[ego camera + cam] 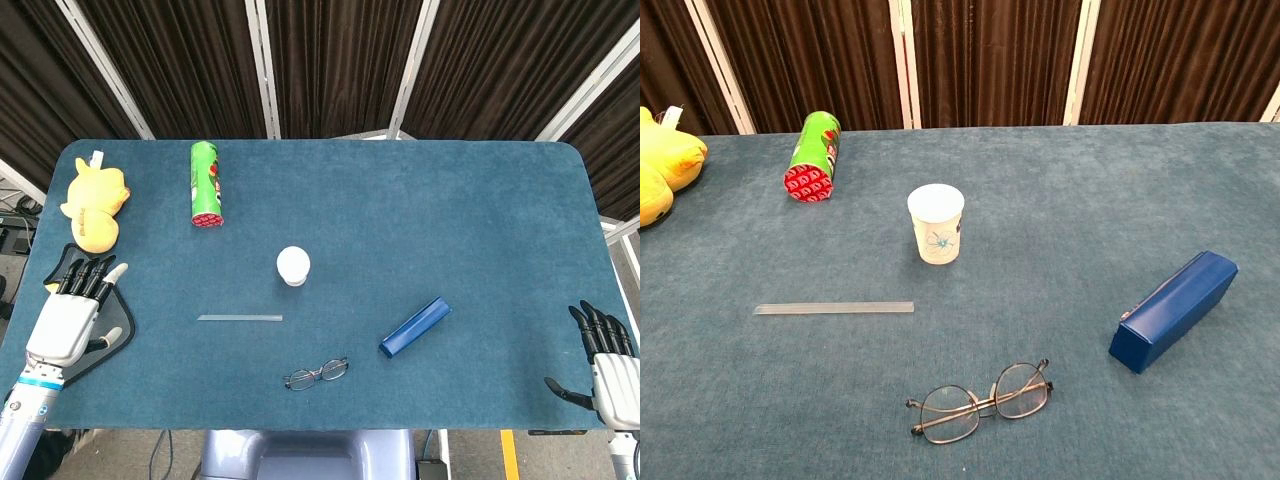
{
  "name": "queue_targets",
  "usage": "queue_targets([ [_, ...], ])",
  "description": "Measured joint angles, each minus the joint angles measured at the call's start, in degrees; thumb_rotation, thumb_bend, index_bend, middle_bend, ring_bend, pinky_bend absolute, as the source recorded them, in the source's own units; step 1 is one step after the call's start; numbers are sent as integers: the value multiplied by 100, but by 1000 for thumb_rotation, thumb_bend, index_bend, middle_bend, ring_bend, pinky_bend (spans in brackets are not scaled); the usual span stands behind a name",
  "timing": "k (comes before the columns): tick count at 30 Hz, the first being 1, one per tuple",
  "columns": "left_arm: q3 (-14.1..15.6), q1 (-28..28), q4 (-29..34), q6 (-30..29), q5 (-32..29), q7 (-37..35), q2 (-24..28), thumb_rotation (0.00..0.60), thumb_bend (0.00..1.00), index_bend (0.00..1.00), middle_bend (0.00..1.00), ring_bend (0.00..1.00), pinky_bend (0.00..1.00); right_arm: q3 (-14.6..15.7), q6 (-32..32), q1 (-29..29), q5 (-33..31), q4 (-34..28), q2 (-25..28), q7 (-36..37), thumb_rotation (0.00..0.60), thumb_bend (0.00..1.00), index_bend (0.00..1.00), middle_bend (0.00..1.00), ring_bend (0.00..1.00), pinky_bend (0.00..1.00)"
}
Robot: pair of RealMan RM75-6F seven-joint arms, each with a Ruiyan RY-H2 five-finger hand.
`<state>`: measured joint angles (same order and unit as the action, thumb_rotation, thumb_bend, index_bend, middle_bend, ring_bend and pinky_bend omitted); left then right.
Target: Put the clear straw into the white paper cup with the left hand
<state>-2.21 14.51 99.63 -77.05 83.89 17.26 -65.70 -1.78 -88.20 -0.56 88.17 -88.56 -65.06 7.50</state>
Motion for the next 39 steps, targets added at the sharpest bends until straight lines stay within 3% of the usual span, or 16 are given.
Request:
queue_targets([
  [8, 0, -8, 23, -30, 34, -4, 11, 600, 211, 63, 0, 0, 0, 3, -16, -8, 7, 9, -7, -3, 600, 76, 0, 0, 0, 0],
  [13, -13, -2, 12, -27, 25, -14, 1, 600, 118, 1, 0, 0, 0, -5, 4, 3, -7, -15, -3, -31, 600, 76, 0, 0, 0, 0],
  [21, -14, 8, -6, -3, 19, -29, -5, 600, 104, 0, 0, 0, 0, -10, 17, 7, -25, -45, 3, -65, 600, 77, 0, 0, 0, 0],
  [29, -2, 20, 30, 44, -2, 10, -6, 600, 25, 0, 0, 0, 0, -11, 17, 6, -28, -35, 3, -53, 600, 77, 0, 0, 0, 0],
  [39, 10, 75, 126, 124, 11, 125, -73, 600, 27, 0, 0, 0, 0, -10, -10, -6, -19, -17, -14, -57, 600, 77, 0, 0, 0, 0],
])
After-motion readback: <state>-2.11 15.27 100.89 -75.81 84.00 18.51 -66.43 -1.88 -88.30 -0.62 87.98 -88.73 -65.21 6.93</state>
